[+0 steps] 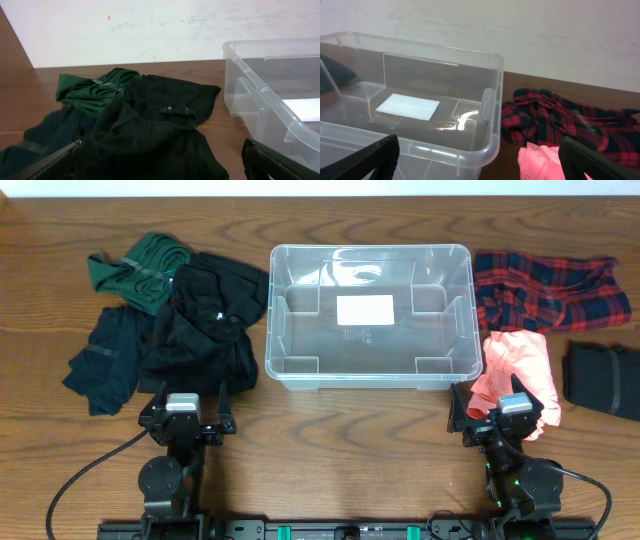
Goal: Pack container
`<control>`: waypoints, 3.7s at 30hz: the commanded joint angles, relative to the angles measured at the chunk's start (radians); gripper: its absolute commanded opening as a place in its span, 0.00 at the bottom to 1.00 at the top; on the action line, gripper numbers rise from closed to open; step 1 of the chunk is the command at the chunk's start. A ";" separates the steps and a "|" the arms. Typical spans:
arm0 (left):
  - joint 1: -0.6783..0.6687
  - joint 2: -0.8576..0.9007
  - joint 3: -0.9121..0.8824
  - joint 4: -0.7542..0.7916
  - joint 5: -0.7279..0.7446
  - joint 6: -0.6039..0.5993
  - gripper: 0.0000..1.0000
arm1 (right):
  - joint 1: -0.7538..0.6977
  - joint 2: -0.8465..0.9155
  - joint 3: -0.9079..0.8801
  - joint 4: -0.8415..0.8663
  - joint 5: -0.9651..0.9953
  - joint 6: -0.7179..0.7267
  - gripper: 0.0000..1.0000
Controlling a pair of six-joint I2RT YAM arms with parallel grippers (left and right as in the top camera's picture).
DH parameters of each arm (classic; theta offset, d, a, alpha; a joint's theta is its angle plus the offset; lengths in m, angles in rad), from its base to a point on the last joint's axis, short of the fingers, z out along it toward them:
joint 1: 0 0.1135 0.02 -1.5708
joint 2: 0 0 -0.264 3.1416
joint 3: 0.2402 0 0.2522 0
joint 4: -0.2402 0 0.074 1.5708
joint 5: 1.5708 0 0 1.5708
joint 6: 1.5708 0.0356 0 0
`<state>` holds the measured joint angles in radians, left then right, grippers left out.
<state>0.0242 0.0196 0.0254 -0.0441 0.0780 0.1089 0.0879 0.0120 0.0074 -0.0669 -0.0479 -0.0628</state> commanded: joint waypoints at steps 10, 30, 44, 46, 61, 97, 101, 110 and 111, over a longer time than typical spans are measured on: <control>-0.003 0.004 -0.008 -0.045 0.008 0.013 0.98 | -0.009 -0.005 -0.002 -0.004 0.006 -0.006 0.99; -0.003 0.004 -0.008 -0.045 0.008 0.013 0.98 | -0.009 -0.005 -0.002 -0.004 0.006 -0.006 0.99; -0.003 0.004 -0.008 -0.045 0.008 0.013 0.98 | -0.009 -0.005 -0.002 -0.004 0.006 -0.006 0.99; -0.003 0.004 -0.008 -0.045 0.008 0.013 0.98 | -0.009 -0.005 -0.002 -0.004 0.006 -0.006 0.99; -0.003 0.004 0.034 0.088 0.087 0.001 0.98 | -0.009 -0.005 -0.002 -0.004 0.006 -0.006 0.99; 0.133 1.612 1.679 -0.961 0.012 0.190 0.98 | -0.009 -0.005 -0.002 -0.004 0.006 -0.006 0.99; 0.176 1.685 1.664 -0.964 -0.024 0.190 0.98 | -0.009 -0.005 -0.002 -0.004 0.006 -0.006 0.99; 0.200 1.892 1.663 -0.974 -0.004 0.219 0.98 | -0.009 -0.005 -0.002 -0.004 0.006 -0.006 0.99; 0.200 1.917 1.663 -0.969 -0.003 0.220 0.98 | -0.009 -0.005 -0.002 -0.004 0.006 -0.006 0.99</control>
<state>0.2253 1.8919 1.6928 -1.0164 0.0856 0.2981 0.0879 0.0120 0.0071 -0.0673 -0.0479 -0.0628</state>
